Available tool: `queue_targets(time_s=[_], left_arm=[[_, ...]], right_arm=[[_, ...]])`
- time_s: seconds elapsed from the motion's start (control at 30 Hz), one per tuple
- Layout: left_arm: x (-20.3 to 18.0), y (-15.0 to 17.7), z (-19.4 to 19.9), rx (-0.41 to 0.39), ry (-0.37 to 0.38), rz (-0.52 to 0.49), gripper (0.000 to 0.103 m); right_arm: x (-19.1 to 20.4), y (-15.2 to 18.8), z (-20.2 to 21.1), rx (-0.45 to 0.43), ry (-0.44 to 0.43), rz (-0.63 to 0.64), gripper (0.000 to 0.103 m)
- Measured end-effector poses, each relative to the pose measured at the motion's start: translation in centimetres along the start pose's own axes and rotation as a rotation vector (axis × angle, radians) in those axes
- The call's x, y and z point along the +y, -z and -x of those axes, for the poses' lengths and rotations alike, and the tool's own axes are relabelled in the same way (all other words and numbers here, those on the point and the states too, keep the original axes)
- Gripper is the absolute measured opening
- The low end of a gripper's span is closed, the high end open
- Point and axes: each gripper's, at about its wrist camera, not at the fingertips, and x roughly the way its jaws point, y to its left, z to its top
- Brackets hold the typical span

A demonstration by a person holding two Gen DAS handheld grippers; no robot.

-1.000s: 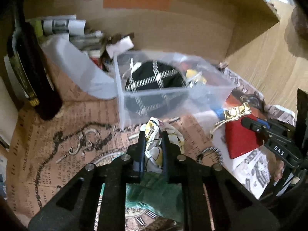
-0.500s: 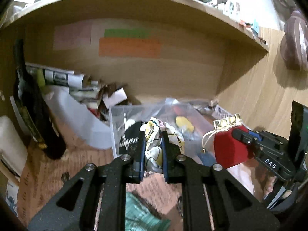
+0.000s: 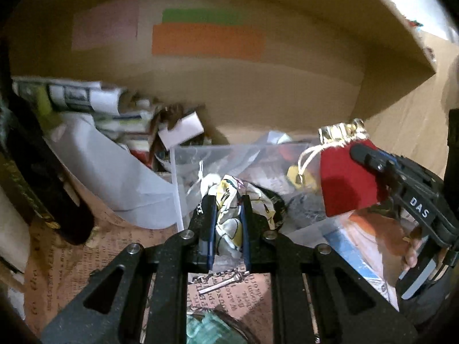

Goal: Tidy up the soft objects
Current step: 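Drop the red pouch in the box with right tool while left drops the floral cloth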

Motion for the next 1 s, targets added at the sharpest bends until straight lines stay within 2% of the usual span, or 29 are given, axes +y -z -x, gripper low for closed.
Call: queue_targets(time_s=[0.3,0.5,0.57,0.63,0.7,0.77,0.9,1.0], left_arm=[[0.1,0.7,-5.2,0.125,-0.001,-0.024,0.014],[-0.6,0.8,-5.8,0.133,-0.020,-0.069,0.016],[-0.6,0.7,-5.9,0.136,-0.026,-0.076,0.024],[-0.6,0.7,-5.7,0.140,-0.020,-0.076,0.026],[-0.6,0.6,-5.2,0.137,-0.018,-0.071,0.031],[-0.5,0.6,-4.7,0.121,-0.026,-0.066,0.045],[-0.4,0.6,-2.8,0.091,-0.023,-0.058,0.050],[-0.4,0.7,-1.0,0.065,-0.023,-0.051,0.060]], right_arm=[[-0.3,1.9,-5.0,0.152,-0.006,0.009,0.011],[-0.4,2.5,-6.3,0.205,0.011,0.026,0.013],[-0.4,2.6,-6.5,0.222,0.015,0.031,0.019],[-0.4,2.7,-6.6,0.237,0.018,0.035,0.039],[-0.2,2.7,-6.4,0.234,0.033,0.048,0.048],[0.0,2.6,-6.1,0.228,0.041,0.063,0.052],[0.2,2.5,-4.9,0.214,0.054,0.078,0.070],[0.3,2.6,-3.8,0.202,0.057,0.078,0.077]])
